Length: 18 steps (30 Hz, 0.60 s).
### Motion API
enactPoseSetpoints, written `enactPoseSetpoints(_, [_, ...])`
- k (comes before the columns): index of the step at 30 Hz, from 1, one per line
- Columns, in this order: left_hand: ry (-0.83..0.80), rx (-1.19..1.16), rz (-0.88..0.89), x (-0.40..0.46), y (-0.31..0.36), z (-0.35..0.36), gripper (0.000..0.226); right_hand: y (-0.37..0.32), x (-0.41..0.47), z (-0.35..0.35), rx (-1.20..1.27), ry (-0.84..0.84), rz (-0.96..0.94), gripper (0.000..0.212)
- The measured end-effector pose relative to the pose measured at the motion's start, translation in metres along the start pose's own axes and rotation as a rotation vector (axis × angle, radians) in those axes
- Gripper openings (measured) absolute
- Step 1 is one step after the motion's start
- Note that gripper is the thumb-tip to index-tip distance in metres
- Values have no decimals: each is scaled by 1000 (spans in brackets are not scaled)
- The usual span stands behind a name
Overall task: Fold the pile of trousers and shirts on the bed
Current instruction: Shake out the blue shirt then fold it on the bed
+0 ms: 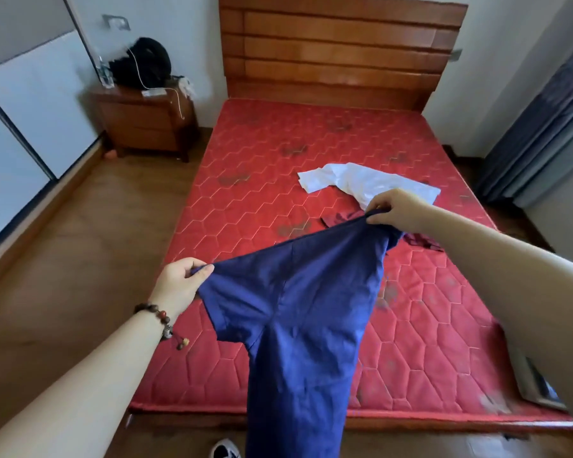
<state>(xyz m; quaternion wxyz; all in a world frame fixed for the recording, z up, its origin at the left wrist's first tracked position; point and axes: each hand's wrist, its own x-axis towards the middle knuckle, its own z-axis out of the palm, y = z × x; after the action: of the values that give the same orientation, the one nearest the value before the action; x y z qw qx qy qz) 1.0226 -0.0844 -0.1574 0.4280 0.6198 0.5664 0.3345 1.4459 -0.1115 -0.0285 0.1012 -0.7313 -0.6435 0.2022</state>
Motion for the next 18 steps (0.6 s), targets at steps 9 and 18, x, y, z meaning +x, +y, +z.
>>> enactPoseSetpoints(9, [16,2,-247,148,-112,67,10,56,183,124,21,43,87,7])
enactPoseSetpoints(18, [222,211,-160,268,-209,149,12,127,335,243,-4,133,62,14])
